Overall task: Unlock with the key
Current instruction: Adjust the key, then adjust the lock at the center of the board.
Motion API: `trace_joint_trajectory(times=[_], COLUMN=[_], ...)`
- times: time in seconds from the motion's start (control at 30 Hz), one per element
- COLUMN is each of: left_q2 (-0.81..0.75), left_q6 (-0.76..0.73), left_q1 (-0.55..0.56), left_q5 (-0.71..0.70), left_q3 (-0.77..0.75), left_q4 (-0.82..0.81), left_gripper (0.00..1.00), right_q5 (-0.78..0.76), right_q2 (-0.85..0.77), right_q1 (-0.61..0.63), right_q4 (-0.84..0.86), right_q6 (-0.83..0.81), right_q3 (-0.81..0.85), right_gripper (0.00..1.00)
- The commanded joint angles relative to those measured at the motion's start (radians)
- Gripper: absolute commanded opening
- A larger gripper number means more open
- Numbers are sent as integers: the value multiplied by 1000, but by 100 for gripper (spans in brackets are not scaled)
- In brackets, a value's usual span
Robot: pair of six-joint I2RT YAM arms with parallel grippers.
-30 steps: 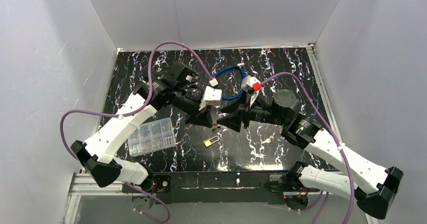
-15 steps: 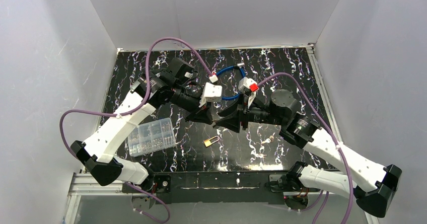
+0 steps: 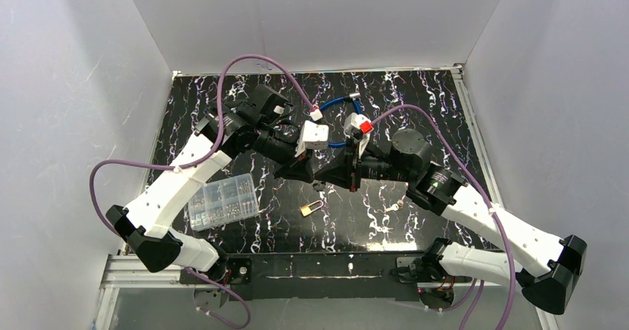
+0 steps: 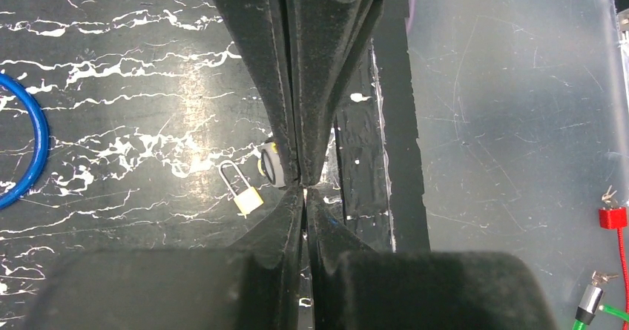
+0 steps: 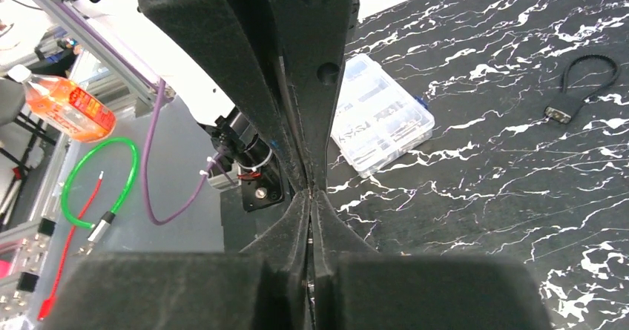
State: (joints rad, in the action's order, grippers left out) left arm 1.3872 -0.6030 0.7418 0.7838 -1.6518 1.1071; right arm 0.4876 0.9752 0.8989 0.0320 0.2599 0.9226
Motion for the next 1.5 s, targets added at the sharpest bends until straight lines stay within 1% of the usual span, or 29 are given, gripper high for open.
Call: trace_joint_trajectory(times=[0.0,0.13,0.37,0.4,0.47,0.57,0.6,0.83,0.9,1.0,1.07,1.1,1.13,1.2,1.23,1.27,1.3,1.37,1.47], left_q2=[1,2,0,0,-2,-13,-19,-46,-54,-75,-97,-109,-121,-146,-156,-167,-175,-182,-194], left_q6=[6,9,16,21,33,41,39,26,34,64,70,66,58,32,27,20,6,-50,-270], left_q1=[6,6,6,6,5,6,5,4,5,4,4,4,5,4,5,5,5,4,-5], left_q5=[16,4,-19,-20,-22,-31,-34,-51,-57,-69,-72,-77,-88,-127,-148,-171,-190,-214,-231], left_q3=[-48,-70,-100,-102,-107,-112,-113,-104,-89,-53,-11,25,60,150,195,249,299,386,541], left_q4=[12,16,18,17,14,17,20,51,41,-20,-63,-85,-111,-166,-199,-236,-267,-311,-365], left_gripper=[0,0,1,6,24,35,37,38,36,29,29,32,38,59,68,73,77,79,80], right_q5=[-16,-34,-65,-71,-91,-124,-129,-145,-147,-146,-145,-146,-149,-165,-176,-191,-206,-236,-292], right_q2=[3,-7,-66,-72,-90,-123,-133,-192,-204,-217,-226,-232,-243,-268,-282,-299,-317,-350,-422], right_q1=[2,2,2,2,2,2,1,0,0,-2,-3,-5,-6,-9,-10,-11,-11,-12,-16], right_q4=[17,-10,4,10,31,79,92,168,183,196,191,184,173,132,107,81,51,-19,-151], right_q6=[2,0,27,35,48,72,80,135,145,160,165,165,165,153,145,137,128,104,93], right_q3=[47,36,-20,-26,-44,-85,-98,-161,-170,-177,-180,-183,-187,-192,-194,-195,-196,-203,-222], right_gripper=[1,1,1,1,1,1,1,1,1,1,1,1,1,1,1,1,1,1,1])
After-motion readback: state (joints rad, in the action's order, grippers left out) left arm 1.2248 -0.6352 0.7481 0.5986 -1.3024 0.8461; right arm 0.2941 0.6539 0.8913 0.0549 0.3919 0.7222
